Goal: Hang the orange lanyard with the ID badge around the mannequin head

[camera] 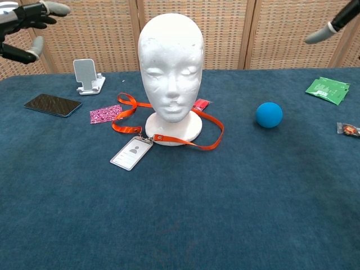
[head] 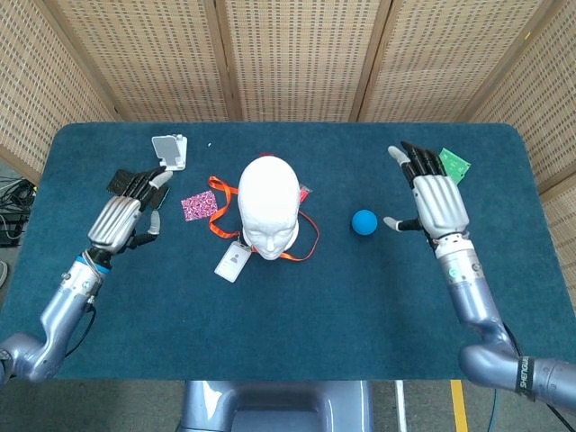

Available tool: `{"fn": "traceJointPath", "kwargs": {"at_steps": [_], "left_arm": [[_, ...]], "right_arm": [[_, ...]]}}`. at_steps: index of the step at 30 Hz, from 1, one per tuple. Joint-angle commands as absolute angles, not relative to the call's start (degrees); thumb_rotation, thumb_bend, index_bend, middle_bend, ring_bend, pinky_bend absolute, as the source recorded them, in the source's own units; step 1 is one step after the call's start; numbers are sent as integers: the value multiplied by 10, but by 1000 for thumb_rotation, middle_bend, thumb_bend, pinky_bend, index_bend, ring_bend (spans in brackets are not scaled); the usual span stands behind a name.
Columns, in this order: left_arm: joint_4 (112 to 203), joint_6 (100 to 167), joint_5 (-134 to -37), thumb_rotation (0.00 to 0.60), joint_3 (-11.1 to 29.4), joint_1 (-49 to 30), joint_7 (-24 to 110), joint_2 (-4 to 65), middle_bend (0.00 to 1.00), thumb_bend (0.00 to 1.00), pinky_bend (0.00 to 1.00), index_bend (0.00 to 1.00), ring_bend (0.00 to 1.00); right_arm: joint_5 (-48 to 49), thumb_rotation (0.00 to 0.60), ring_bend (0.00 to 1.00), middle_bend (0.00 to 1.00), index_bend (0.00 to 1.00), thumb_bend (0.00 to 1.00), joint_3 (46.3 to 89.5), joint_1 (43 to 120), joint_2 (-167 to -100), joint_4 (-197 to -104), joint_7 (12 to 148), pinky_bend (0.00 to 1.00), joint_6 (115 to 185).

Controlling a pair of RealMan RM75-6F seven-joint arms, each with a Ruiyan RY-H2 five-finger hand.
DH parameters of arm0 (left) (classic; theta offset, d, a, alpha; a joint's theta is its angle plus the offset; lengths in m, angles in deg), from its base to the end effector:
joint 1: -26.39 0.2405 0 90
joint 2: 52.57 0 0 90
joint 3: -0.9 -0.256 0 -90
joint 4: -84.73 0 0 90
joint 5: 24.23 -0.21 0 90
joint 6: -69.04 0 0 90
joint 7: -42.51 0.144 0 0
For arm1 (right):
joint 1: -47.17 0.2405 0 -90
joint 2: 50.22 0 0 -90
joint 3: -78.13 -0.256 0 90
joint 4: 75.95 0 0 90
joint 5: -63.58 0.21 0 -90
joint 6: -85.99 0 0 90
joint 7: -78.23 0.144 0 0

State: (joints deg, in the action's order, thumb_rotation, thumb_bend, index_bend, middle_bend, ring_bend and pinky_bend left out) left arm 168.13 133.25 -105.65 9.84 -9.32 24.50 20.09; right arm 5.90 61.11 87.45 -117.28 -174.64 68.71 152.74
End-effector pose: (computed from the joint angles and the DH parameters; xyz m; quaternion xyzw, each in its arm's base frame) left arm -0.1987 0.3502 0.0976 -0.6557 -0.4161 -0.5025 0.3800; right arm -0.1479 -0.3708 0.1403 0.6072 -0.3848 0.4842 0.4987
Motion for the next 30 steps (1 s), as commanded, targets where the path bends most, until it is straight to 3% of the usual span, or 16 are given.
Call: {"fn": "traceJointPath", "kwargs": {"at_steps": [1,4,12,24,30], "left_arm": [[1695,1329,-1075,600,71,-78,245,183,0,1000,0,0,0],[1709,1315,-1086,600,42,-68,270,177,0,1000,0,14,0],[1738,1233,-1074,600,17,-88,298,175,0,1000,0,43,0],[1750,1145,-1062,600,20,-135,296,204,0,1000,0,37,0],[1744,1118,-1038,600,30,-152,308,224,0,1000,0,37,0]], "right_arm": [[-33,600,0,0,62,249,667,811,-1153,-1763,727,0,1582],[-119,600,0,0,63,258,730,741,-1143,-1750,768,0,1642],[-204,600,0,0,77,272,779,668,-1157,-1688,847,0,1706],[-249,600,0,0,79,270,797,607,-1215,-1587,848,0,1752],[-260,600,0,0,80,271,794,596,-1219,-1586,834,0,1759]]}}
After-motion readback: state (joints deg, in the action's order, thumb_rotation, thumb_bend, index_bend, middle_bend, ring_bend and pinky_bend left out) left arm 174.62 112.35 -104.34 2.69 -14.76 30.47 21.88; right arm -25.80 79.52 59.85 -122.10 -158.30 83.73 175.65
